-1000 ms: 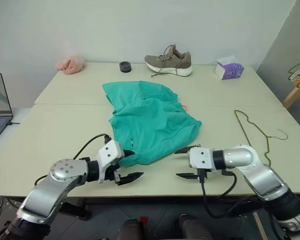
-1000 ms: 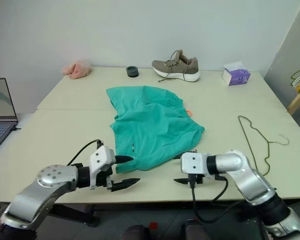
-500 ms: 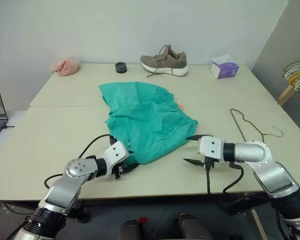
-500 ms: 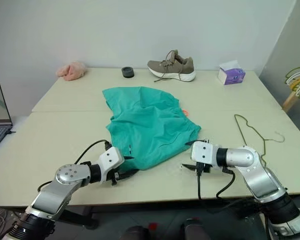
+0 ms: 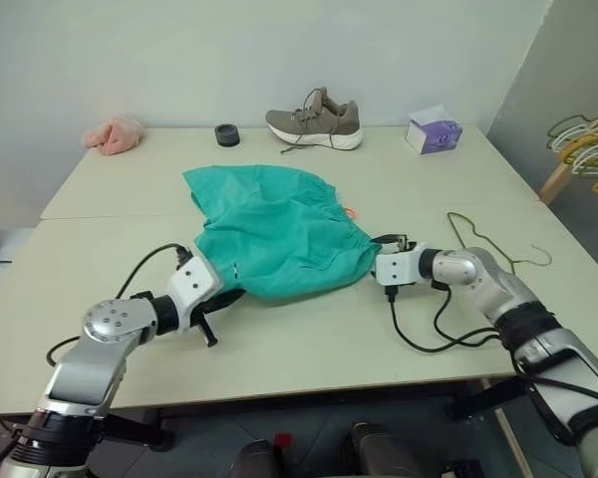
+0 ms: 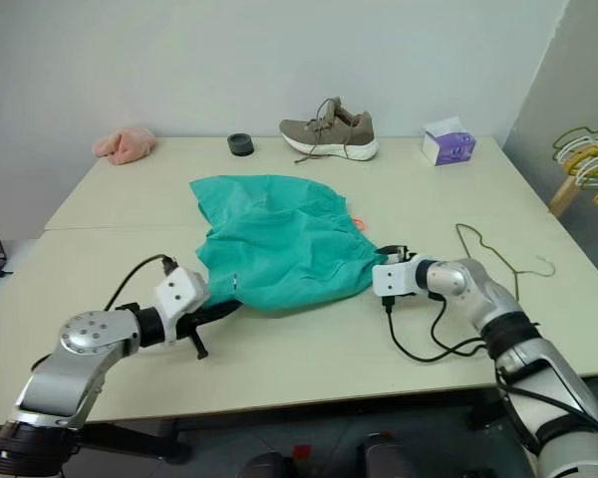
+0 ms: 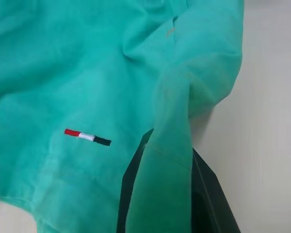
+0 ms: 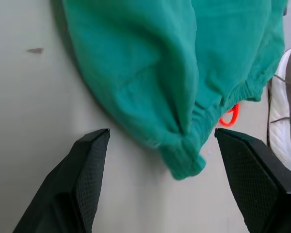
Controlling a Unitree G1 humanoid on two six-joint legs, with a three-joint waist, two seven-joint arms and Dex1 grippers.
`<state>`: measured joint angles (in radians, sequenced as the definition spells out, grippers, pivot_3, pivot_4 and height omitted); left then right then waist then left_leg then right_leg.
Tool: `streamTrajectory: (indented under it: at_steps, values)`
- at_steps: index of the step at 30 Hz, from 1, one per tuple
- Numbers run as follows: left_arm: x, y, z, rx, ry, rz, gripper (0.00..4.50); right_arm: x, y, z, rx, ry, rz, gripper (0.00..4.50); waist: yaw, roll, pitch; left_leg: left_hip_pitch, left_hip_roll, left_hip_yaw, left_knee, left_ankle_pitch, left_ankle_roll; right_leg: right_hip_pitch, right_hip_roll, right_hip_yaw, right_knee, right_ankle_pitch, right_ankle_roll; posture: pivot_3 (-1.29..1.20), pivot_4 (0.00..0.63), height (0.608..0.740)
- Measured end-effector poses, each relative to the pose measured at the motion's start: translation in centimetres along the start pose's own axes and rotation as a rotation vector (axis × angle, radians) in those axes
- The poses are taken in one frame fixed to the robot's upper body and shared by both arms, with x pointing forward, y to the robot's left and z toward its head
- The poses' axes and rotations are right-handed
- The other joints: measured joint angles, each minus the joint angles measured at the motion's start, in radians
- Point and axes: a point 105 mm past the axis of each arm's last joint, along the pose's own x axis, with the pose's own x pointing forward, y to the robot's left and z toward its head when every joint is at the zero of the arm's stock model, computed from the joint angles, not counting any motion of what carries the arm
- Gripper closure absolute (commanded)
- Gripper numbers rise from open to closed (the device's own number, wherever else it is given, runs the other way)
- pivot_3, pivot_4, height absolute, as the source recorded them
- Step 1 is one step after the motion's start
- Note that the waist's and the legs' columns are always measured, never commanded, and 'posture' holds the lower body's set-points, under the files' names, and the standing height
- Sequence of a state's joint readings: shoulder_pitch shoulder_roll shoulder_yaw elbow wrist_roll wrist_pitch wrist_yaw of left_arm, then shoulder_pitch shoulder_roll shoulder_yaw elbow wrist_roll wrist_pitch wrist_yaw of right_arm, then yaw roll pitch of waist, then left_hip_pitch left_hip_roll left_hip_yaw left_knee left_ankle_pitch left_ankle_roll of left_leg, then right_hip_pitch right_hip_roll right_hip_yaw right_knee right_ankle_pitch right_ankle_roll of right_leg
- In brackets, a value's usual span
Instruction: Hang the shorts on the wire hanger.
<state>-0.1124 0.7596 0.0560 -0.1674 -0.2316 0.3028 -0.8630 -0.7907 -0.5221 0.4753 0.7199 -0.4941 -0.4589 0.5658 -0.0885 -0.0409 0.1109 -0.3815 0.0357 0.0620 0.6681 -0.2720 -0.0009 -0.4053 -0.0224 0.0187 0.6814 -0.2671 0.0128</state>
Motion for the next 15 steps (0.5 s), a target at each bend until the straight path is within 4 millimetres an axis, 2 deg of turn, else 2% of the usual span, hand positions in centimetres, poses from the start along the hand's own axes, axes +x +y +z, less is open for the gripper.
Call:
streamTrajectory:
  at_steps: [3,5,7,10,14,15]
  values:
    - [-0.6,0.5,0.5,-0.015,-0.019,0.022,4.48,1.4,-0.4,0.8,-0.009,-0.016,-0.025,0.78,0.001,0.0,0.0,0.0,0.002,0.0,0.0,0.002,-0.003,0.0,0.001,-0.001,0.0,0.001,-0.001,0.0,0.061,0.74]
    - [-1.0,0.7,0.6,-0.029,-0.024,0.034,4.5,2.4,-0.6,1.3,-0.008,-0.021,-0.039,1.19,0.001,0.0,0.0,0.001,0.004,0.0,-0.001,0.002,-0.003,0.0,0.002,-0.001,0.0,0.001,-0.002,0.0,0.061,0.74]
    - [-1.4,0.9,0.3,-0.03,-0.007,0.043,4.5,2.9,-0.5,1.3,-0.012,-0.015,-0.044,1.75,0.003,0.0,0.0,0.001,0.004,0.0,-0.001,0.003,-0.005,0.0,0.003,-0.001,0.001,0.002,-0.003,0.0,0.06,0.74]
    - [-1.7,1.1,0.2,-0.022,0.006,0.052,4.5,3.1,-0.6,0.8,-0.005,0.005,-0.061,2.87,0.007,0.0,0.0,0.001,0.004,0.0,-0.002,0.005,-0.008,0.0,0.003,-0.002,0.001,0.002,-0.003,-0.01,0.06,0.74]
    - [-1.8,1.2,0.1,-0.02,0.007,0.056,4.5,2.5,-2.3,0.8,-0.041,-0.009,-0.12,4.32,0.01,0.0,0.0,0.0,0.004,0.0,-0.002,0.005,-0.008,-0.001,0.003,-0.002,0.0,0.002,-0.003,-0.02,0.061,0.74]
    - [-1.7,1.2,0.2,-0.015,0.008,0.053,4.5,2.2,-3.0,0.7,-0.054,-0.014,-0.147,4.45,0.01,0.0,0.0,0.0,0.004,0.0,-0.003,0.005,-0.008,-0.001,0.003,-0.002,0.0,0.002,-0.003,-0.03,0.063,0.74]
